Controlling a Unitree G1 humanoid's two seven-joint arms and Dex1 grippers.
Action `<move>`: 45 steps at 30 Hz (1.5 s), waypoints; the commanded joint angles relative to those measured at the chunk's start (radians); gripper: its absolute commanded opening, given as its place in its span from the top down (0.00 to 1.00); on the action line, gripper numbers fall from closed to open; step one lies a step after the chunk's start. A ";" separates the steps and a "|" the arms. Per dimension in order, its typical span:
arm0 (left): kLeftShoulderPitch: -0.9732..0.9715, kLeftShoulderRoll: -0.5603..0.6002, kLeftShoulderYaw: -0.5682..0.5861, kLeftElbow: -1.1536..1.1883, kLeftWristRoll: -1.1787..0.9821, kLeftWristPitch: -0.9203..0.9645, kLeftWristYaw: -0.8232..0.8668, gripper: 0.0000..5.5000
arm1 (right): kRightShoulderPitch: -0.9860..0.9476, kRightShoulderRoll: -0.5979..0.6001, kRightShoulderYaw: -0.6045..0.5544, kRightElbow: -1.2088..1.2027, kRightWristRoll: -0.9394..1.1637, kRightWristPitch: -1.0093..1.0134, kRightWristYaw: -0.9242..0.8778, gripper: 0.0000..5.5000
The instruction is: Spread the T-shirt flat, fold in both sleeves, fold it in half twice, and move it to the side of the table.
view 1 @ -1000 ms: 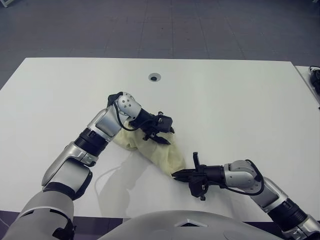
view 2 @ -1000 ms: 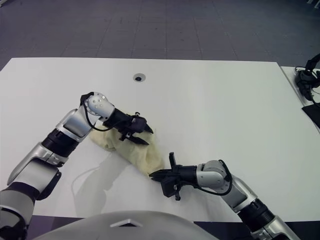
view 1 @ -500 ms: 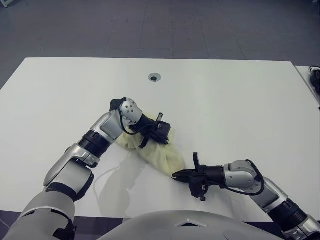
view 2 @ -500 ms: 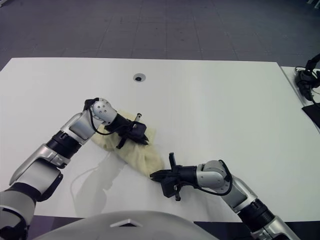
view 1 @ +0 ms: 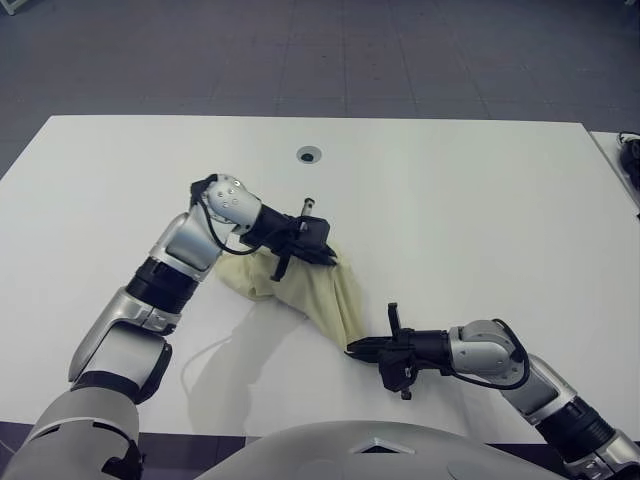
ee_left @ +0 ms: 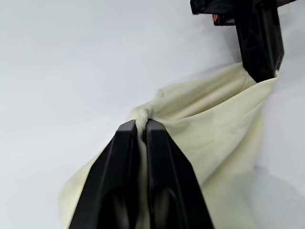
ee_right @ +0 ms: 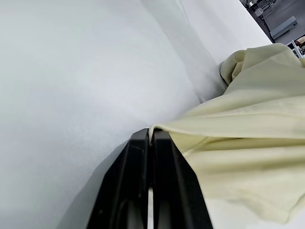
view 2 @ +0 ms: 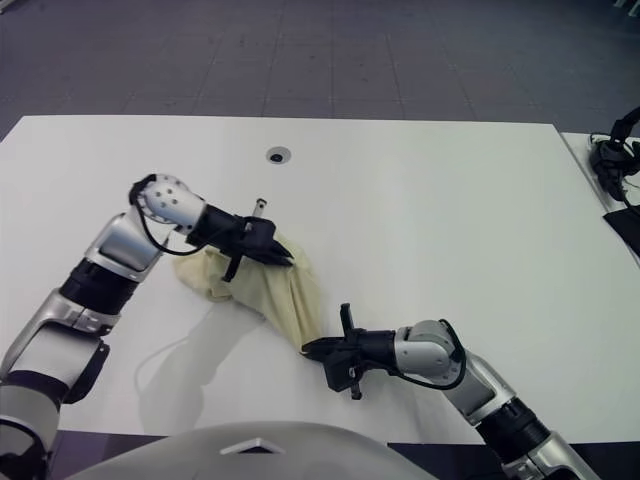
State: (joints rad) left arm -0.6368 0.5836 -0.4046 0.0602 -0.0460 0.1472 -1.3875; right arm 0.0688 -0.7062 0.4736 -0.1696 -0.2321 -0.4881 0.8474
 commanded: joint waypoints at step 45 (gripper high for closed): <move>0.608 0.221 0.201 -0.478 -0.088 -0.108 0.244 0.72 | 0.082 -0.085 -0.153 -0.103 0.191 0.096 0.070 1.00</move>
State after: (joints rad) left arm -0.0332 0.7872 -0.2135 -0.4092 -0.1238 0.0336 -1.1452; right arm 0.1476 -0.7920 0.3291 -0.2766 -0.0378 -0.3909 0.9235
